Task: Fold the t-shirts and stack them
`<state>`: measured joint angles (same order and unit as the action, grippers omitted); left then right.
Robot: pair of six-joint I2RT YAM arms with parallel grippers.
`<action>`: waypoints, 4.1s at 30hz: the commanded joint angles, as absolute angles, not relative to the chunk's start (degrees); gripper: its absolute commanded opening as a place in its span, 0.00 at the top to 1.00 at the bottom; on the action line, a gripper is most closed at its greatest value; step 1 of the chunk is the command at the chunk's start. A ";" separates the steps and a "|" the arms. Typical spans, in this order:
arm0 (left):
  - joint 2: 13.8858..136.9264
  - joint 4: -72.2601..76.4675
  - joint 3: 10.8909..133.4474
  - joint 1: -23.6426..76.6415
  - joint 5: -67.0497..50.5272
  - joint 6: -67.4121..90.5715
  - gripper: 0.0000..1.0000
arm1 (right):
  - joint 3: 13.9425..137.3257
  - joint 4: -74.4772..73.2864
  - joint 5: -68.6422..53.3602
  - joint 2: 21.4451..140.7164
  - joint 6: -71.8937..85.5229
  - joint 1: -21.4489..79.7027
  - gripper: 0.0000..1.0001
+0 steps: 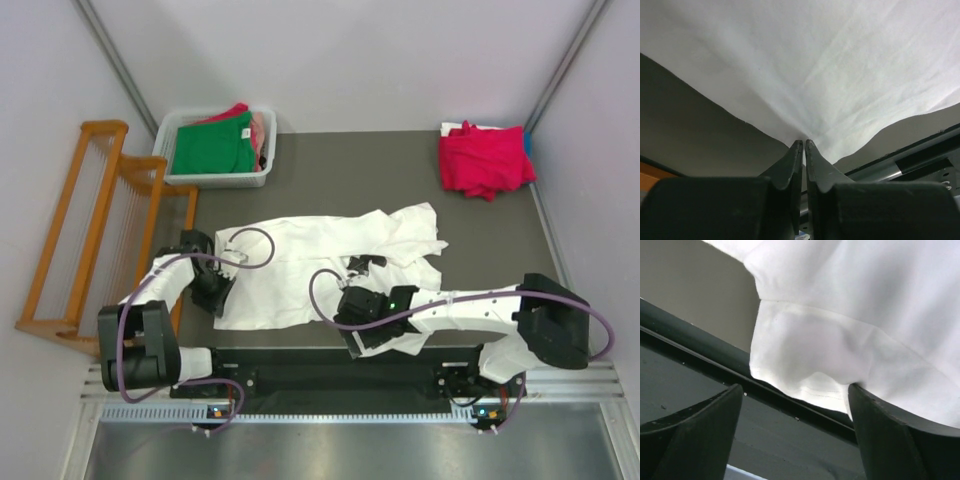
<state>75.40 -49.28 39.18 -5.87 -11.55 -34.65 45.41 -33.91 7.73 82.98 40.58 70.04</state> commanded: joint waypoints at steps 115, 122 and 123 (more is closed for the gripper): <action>98.16 -44.47 76.99 -8.09 -10.55 -28.04 1.00 | 70.04 -36.56 24.08 85.16 18.81 36.39 1.00; 100.63 -41.84 79.63 -8.17 -8.88 -27.07 1.00 | 72.87 -35.34 23.65 89.46 16.96 34.63 1.00; 101.07 -41.92 80.50 -8.26 -8.96 -26.64 1.00 | 72.69 -34.72 23.56 89.82 17.05 34.19 1.00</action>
<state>100.01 -45.34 76.71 -7.57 -10.31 -28.01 70.96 -37.65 22.68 88.20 18.76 36.12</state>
